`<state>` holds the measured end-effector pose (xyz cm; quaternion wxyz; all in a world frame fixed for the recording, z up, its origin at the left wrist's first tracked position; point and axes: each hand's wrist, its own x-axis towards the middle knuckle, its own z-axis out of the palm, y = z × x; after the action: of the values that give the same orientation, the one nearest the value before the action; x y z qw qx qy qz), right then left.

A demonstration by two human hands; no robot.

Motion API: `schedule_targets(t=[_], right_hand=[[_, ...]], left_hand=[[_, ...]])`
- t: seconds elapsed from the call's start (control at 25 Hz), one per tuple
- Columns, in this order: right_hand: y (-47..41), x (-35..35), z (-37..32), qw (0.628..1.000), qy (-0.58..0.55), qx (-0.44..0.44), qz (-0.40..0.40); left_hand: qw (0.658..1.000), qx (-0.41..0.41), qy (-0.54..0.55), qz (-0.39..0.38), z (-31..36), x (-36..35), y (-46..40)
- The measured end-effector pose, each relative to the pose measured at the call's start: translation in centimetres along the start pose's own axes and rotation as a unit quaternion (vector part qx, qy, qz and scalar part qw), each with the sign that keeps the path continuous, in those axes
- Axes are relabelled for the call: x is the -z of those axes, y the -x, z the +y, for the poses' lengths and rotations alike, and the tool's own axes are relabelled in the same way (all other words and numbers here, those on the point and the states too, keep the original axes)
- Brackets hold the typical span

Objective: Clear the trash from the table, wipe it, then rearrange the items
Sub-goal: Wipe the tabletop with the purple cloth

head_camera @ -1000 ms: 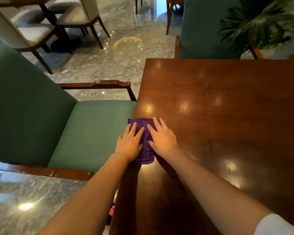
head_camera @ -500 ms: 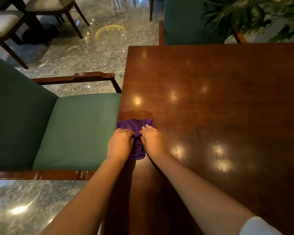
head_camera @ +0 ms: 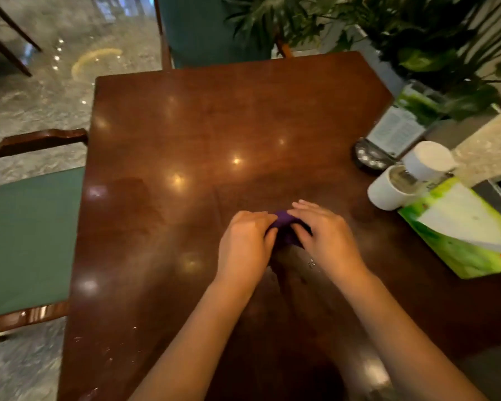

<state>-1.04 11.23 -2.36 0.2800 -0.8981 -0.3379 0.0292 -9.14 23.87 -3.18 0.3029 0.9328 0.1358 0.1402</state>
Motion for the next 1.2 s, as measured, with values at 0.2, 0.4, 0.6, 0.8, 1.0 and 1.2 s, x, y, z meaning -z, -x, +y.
schedule_targets(t=[0.2, 0.4, 0.6, 0.8, 1.0, 1.2], right_hand=[[3.5, 4.6, 7.6, 0.991, 0.093, -0.063, -0.073], [7.0, 2.8, 11.1, 0.954, 0.181, -0.127, -0.202], [7.3, 0.4, 11.0, 0.933, 0.257, -0.199, -0.156], [5.9, -1.4, 13.4, 0.927, 0.184, -0.219, -0.244], [2.9, -1.6, 16.6, 0.943, 0.175, -0.179, -0.219], [5.1, -4.9, 14.0, 0.966, 0.217, -0.129, -0.060]], left_hand=[[0.996, -0.041, 0.034, -0.077, 5.9, -7.3, 0.9], [0.978, -0.064, -0.077, -0.185, 5.8, -12.6, 3.3], [0.941, -0.118, -0.147, -0.281, 2.7, -12.3, 5.5], [0.977, 0.006, -0.154, -0.144, -8.1, -3.6, 4.0], [0.940, 0.053, -0.281, -0.185, -20.1, 5.7, 5.3], [0.919, 0.028, -0.313, -0.237, -25.2, 9.3, 7.8]])
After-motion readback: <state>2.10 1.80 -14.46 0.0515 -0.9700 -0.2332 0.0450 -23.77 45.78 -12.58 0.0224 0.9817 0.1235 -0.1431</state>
